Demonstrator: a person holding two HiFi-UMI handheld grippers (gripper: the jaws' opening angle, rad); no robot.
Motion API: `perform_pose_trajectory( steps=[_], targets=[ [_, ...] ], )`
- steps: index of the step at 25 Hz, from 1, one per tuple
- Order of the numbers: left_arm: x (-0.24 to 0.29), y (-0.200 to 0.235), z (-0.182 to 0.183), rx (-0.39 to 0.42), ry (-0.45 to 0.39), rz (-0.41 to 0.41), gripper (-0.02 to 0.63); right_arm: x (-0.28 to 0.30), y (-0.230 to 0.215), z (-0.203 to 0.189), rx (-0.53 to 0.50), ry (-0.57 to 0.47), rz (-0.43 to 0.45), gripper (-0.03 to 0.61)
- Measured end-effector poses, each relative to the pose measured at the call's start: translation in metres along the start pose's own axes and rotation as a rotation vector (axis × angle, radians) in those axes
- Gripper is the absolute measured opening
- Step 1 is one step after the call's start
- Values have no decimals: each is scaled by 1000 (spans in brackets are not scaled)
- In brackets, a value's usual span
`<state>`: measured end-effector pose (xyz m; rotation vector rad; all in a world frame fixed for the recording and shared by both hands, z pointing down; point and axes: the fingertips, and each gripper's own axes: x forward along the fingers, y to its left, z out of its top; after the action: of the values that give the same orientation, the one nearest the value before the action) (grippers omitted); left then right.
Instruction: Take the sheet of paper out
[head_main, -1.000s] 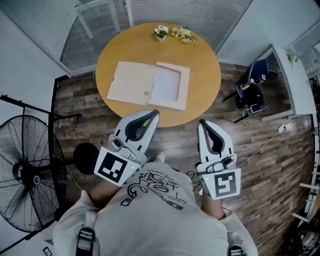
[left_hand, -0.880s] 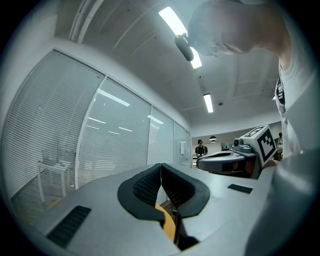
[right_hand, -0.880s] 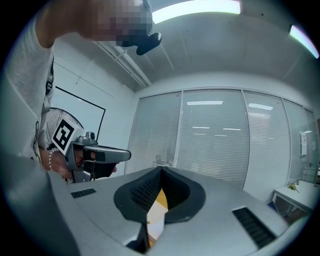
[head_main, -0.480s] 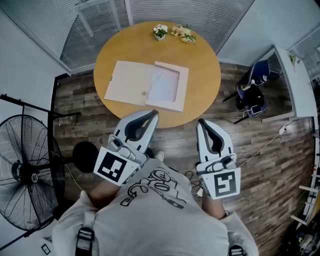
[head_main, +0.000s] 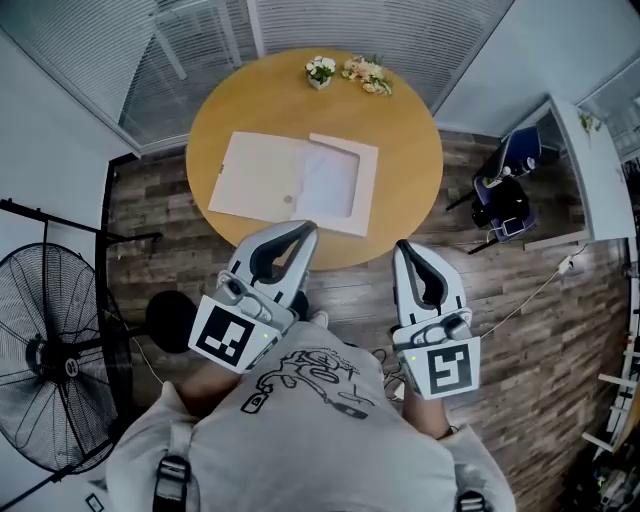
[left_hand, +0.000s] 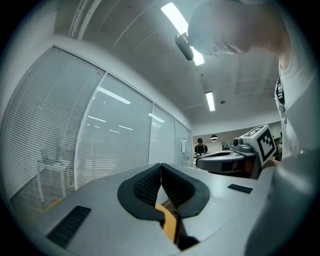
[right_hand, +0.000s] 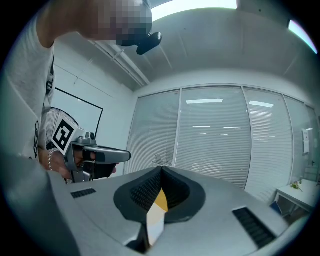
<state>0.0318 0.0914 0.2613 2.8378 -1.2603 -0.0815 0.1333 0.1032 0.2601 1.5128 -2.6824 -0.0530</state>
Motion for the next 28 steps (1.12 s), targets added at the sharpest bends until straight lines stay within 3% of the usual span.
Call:
perform_pose_trajectory(
  steps=[28],
  targets=[
    [105, 134, -13, -41, 25, -44, 21, 158, -57, -3, -7, 22, -30, 8]
  ],
)
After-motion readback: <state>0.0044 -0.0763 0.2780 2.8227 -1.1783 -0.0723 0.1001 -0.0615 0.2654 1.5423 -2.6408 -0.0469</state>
